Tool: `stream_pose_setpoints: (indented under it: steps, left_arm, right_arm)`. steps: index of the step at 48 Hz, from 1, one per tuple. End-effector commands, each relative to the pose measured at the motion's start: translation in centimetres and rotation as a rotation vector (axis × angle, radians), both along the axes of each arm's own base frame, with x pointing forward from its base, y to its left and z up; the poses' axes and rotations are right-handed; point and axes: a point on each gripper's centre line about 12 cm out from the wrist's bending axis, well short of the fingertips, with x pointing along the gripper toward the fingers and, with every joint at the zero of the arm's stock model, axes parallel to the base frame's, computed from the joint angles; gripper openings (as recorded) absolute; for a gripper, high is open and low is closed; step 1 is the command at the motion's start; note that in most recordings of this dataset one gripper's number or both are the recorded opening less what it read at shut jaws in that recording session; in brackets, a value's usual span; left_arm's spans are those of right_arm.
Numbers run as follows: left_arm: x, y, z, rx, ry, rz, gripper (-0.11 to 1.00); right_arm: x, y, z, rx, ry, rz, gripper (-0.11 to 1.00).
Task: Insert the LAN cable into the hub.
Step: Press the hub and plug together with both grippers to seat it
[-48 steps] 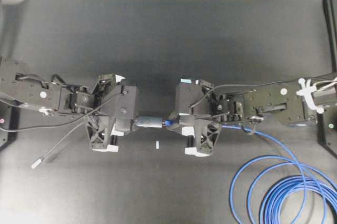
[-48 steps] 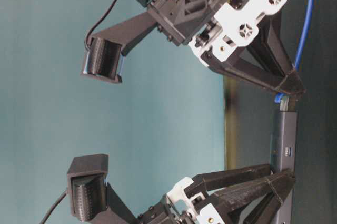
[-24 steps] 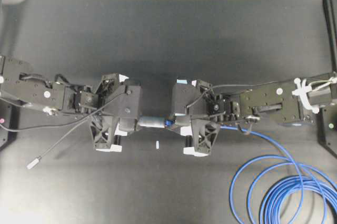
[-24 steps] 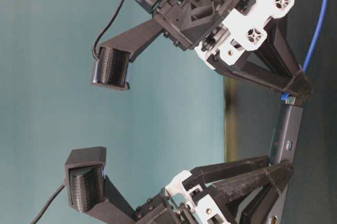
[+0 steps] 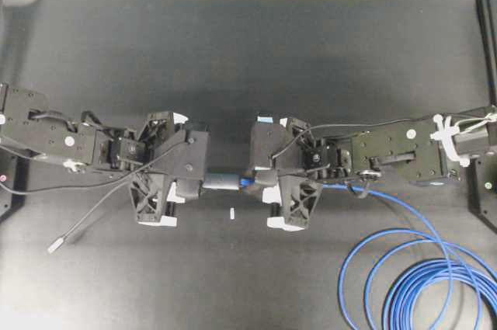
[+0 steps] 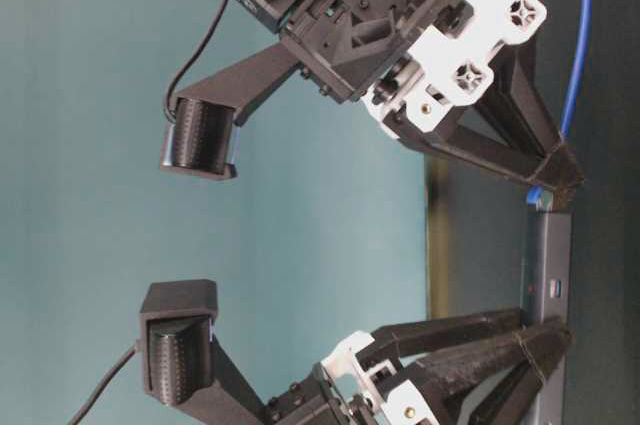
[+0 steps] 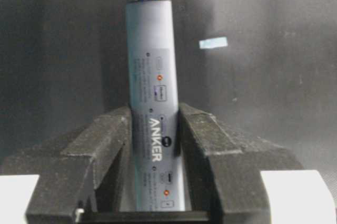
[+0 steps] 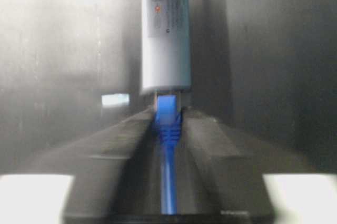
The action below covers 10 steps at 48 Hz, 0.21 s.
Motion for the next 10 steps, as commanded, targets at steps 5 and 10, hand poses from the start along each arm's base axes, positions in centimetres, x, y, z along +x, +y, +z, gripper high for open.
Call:
stream_pose_setpoints:
  steps: [5,10]
  left_arm:
    - [0.1,-0.1,0.6,-0.005,-0.020,0.001,0.28]
    - [-0.1,0.0,0.4,-0.009,-0.014,0.007,0.29]
  right_arm:
    - [-1.0,0.5,0.8,0.056,-0.014,-0.035,0.69]
    - [-2.5,0.7,0.8,0.083,-0.003,-0.052,0.86]
